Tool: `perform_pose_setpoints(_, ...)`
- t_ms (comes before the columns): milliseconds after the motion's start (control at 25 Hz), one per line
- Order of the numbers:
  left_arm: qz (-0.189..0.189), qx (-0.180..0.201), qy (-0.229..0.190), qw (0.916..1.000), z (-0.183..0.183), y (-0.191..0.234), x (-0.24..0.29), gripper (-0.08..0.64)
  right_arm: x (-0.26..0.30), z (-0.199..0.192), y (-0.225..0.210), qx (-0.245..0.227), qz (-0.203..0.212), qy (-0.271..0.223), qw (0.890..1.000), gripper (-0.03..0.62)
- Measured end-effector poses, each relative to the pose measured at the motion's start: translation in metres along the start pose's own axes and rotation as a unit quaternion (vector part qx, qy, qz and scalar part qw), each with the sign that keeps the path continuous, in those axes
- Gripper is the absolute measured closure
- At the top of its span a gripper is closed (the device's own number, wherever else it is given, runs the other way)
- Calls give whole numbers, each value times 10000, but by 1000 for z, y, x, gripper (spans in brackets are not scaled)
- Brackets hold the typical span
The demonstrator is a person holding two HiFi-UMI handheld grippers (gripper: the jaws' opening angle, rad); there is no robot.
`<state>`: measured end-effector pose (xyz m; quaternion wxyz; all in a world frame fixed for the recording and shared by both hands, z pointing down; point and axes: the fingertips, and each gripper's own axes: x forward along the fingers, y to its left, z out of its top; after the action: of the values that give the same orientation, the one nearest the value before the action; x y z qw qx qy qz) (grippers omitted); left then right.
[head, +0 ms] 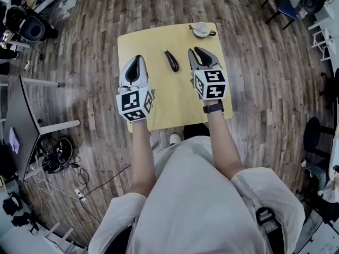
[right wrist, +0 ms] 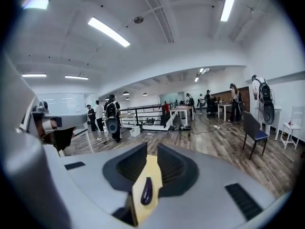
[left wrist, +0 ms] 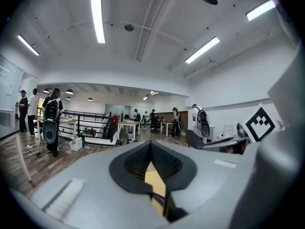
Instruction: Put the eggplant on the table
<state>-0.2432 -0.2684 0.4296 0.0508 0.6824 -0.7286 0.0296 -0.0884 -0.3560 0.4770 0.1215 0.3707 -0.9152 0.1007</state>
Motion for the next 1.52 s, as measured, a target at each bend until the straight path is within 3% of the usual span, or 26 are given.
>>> perform_pose_setpoints(280,15,146,-264,9995,31,-1,-30,552,-40,38,12,-137,-183,-504,9985,557)
perform_pose_setpoints(760,-96,313,-673,9972,68,-5,-66,552,-91,86,41,-562,-243,-1100,9920,575)
perform_pose_setpoints(1520,-183,254,-858,9958,81,6,-58,552,-82,109,60,-938,-189,-1195,9882,580)
